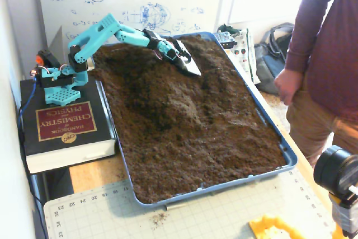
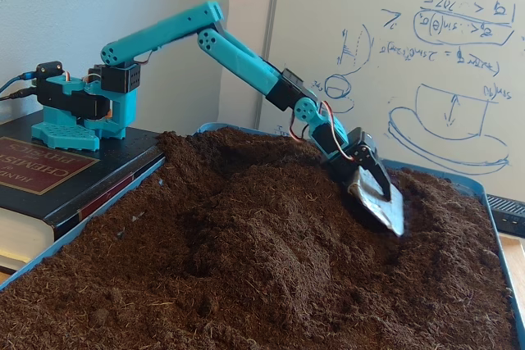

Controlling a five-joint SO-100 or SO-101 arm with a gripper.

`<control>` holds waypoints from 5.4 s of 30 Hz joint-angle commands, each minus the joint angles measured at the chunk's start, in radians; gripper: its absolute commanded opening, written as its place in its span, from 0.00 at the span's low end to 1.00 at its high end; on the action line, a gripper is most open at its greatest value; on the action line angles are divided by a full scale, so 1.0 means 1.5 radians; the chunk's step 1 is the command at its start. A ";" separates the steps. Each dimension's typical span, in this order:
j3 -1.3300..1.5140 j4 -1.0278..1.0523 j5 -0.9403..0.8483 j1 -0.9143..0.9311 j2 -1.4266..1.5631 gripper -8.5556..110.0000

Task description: Build a berm.

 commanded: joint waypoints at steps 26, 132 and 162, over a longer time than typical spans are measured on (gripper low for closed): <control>0.388 0.018 0.066 0.007 0.397 0.07; -0.108 0.017 0.053 -0.107 0.103 0.07; 0.083 -0.028 -0.041 -0.035 0.129 0.07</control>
